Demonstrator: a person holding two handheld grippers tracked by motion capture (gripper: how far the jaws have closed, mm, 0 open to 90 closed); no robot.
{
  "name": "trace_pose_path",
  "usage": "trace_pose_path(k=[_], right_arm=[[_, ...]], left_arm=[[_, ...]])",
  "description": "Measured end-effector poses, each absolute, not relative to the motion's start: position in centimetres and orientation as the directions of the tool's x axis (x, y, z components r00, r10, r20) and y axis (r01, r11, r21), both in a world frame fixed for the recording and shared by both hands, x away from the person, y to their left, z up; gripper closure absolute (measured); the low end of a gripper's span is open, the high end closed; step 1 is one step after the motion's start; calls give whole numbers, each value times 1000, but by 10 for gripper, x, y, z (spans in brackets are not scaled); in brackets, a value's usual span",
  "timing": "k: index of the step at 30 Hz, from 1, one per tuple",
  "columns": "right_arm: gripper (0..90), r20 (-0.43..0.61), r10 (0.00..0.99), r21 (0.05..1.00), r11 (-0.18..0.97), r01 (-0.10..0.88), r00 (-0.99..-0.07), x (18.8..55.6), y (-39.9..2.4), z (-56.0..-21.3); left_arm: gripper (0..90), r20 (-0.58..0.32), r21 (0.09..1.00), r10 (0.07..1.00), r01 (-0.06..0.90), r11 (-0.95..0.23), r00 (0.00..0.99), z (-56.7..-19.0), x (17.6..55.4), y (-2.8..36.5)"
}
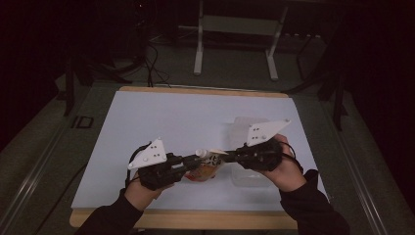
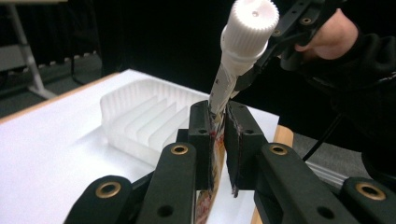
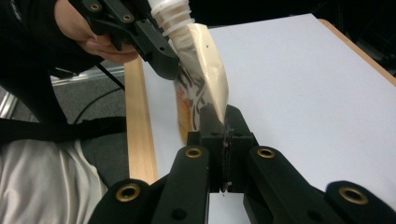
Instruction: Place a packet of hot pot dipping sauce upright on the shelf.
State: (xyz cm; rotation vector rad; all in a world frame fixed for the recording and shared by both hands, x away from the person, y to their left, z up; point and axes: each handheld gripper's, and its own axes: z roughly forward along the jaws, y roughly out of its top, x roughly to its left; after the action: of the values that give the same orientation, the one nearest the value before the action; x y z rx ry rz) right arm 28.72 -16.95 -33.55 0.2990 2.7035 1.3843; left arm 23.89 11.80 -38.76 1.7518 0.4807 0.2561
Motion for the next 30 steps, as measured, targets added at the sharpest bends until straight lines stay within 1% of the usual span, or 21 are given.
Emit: trace_pose_path(k=[2,5,7,8,9,10,12,14,15,17,19,21,23,24,25,26,28,30], right_arm=[[895,3,221,815,565,130,-975,288,-170,-334],[895,11,236,827,545,141,-972,292,-176,-327],[895,7,245,827,544,144,-969,293,-177,-325],[895,7,245,827,544,144,-969,293,-177,-325],[894,-1,265,832,535,146,-964,296,-183,-318],[895,-5,275,833,533,148,-962,297,-185,-316],[894,-15,291,832,534,149,-957,301,-190,-312],[894,-15,308,832,532,160,-951,304,-195,-309],[894,-19,318,833,530,161,-948,305,-198,-308],[894,-22,334,833,527,168,-942,309,-204,-306],[894,-26,349,831,529,174,-937,314,-209,-304],[894,-44,359,827,536,167,-932,318,-213,-303],[894,-66,370,825,543,158,-927,322,-217,-301],[894,-70,379,824,543,160,-923,325,-219,-300],[894,-76,386,825,542,159,-919,327,-221,-299],[893,-82,394,827,540,158,-916,330,-223,-298],[893,-101,402,830,538,145,-910,335,-227,-296],[893,-114,412,834,533,138,-904,340,-231,-296]], left_arm=[[810,-90,970,453,182,-163,887,-387,239,119],[740,-92,970,473,186,-157,876,-385,240,123],[739,-90,970,480,186,-157,873,-385,240,124],[714,-90,970,480,186,-157,873,-385,240,124],[637,-93,967,504,199,-160,858,-387,239,127],[621,-96,966,510,203,-159,855,-388,239,129],[554,-104,962,521,218,-164,847,-391,240,133],[438,-120,955,543,245,-164,831,-395,241,136],[404,-125,953,551,254,-165,825,-397,242,138],[307,-143,946,551,277,-168,822,-401,243,141],[232,-158,940,541,293,-173,826,-406,244,145],[135,-143,930,545,301,-212,826,-413,244,147],[121,-130,929,576,303,-215,807,-421,243,150],[85,-111,935,596,287,-209,795,-425,242,153],[31,-91,942,619,268,-199,780,-429,241,156],[12,-91,942,619,268,-199,780,-429,241,156],[9,-70,944,673,267,-193,736,-439,239,164],[5,-62,938,691,279,-207,720,-445,238,166]])
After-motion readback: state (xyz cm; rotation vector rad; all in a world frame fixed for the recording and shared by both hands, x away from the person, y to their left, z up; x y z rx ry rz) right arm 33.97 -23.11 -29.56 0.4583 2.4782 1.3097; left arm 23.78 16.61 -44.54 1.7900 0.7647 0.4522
